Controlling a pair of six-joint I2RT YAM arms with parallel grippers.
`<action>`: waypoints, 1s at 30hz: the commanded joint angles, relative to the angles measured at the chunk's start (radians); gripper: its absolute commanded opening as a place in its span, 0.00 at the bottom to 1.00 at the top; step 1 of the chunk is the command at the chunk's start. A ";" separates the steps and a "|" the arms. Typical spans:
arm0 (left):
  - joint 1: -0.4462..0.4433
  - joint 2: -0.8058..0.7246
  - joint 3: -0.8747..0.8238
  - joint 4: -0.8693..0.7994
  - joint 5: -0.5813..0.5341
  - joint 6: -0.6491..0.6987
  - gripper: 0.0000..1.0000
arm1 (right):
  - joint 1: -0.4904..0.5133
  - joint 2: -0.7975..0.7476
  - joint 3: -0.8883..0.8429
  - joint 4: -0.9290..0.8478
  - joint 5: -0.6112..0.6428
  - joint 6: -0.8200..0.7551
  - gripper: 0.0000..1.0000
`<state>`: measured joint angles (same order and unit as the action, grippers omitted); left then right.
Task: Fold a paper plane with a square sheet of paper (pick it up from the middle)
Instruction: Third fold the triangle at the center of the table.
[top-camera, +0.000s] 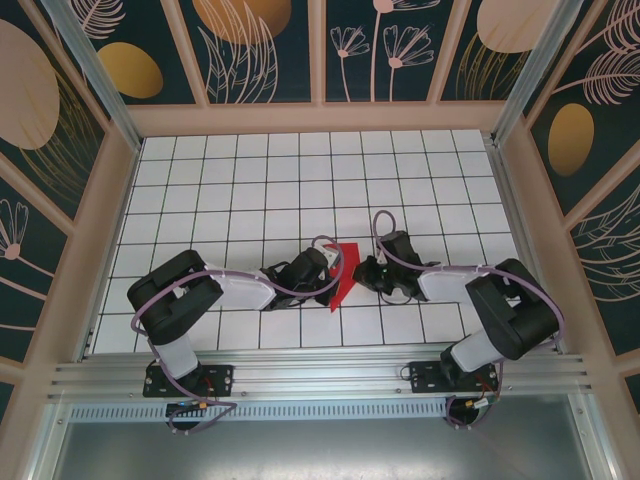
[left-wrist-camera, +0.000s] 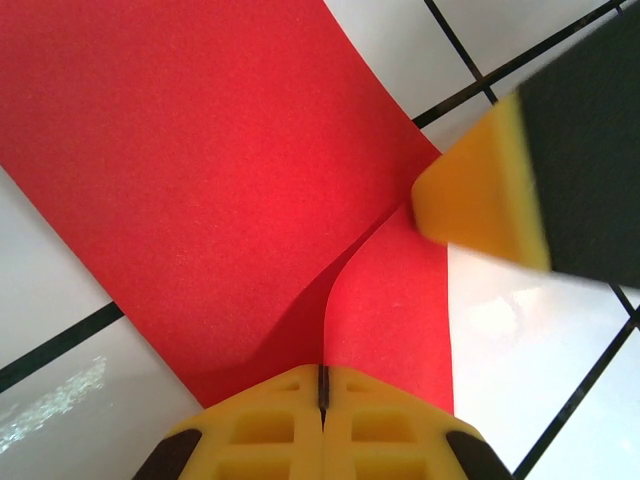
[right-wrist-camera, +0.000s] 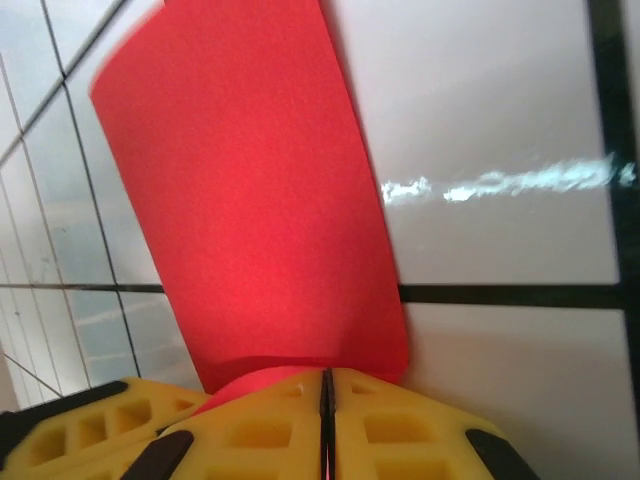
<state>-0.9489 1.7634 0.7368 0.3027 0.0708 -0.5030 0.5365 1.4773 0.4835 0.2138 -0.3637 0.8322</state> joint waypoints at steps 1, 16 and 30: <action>0.004 0.016 -0.005 -0.040 0.001 0.000 0.01 | -0.042 -0.058 0.028 -0.016 -0.004 -0.031 0.12; 0.003 0.008 0.001 -0.050 -0.002 0.003 0.01 | -0.069 0.097 0.017 0.021 -0.009 -0.036 0.12; 0.004 -0.003 0.002 -0.054 0.000 0.002 0.02 | -0.055 -0.048 0.041 0.007 -0.111 -0.056 0.14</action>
<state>-0.9489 1.7634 0.7368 0.3023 0.0704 -0.5030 0.4732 1.4471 0.5041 0.2115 -0.4294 0.7918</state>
